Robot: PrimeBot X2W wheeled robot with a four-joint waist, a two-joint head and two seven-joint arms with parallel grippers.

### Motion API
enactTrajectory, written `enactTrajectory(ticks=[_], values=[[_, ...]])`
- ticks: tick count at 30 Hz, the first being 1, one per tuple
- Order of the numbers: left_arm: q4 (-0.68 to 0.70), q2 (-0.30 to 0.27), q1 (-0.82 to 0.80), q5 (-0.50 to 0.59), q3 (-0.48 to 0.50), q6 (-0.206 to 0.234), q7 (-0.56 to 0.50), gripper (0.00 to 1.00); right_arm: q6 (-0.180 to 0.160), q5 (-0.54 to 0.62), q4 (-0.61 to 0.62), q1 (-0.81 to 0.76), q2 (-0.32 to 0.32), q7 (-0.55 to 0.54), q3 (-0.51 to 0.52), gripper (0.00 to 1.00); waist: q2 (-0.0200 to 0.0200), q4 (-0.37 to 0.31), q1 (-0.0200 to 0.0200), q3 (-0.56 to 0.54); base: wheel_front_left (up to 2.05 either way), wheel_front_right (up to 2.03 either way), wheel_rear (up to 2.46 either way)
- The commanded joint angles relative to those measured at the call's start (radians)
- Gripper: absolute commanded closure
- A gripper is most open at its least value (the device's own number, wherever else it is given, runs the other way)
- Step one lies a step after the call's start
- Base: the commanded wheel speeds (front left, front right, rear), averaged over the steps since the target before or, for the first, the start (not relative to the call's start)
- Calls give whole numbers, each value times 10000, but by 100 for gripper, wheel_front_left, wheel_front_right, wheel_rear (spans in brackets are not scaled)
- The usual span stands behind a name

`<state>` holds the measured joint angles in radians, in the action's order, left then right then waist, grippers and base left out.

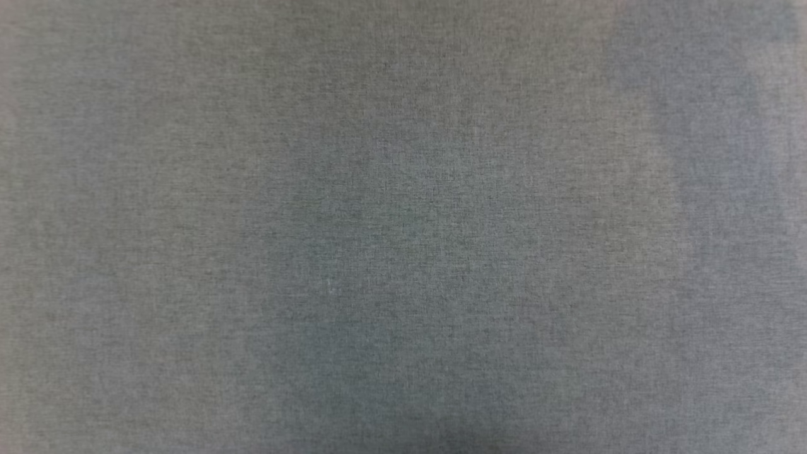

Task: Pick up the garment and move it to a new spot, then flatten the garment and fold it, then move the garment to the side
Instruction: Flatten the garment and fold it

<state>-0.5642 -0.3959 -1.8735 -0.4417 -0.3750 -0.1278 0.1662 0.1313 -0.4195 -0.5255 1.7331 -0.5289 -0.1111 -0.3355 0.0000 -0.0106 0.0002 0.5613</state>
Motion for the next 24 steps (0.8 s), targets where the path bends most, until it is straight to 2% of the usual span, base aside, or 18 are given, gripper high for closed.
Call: enactTrajectory(ticks=[1,6,12,19,24], values=[[-225,-55,-344,-125,-88,-27,124,100,-6,69,-324,322,110,231,-93,100,0,-162,-2,445,0,0,0],[-983,-140,-780,-430,-505,-28,504,100,-6,-182,-1334,896,382,811,-623,100,0,-234,-2,827,0,0,0],[-1472,-295,-228,-993,-982,-28,835,100,-6,-865,-2224,421,609,1525,-1417,100,0,-312,-2,886,0,0,0],[-1343,-517,1352,-1403,-1277,-28,948,100,-6,-1686,-2748,-843,812,2202,-2666,100,0,-202,-2,418,0,0,0],[-570,-640,2994,-1449,-912,-28,953,100,-6,-2309,-2794,-1875,709,2477,-3502,100,0,-116,-2,-128,0,0,0]])
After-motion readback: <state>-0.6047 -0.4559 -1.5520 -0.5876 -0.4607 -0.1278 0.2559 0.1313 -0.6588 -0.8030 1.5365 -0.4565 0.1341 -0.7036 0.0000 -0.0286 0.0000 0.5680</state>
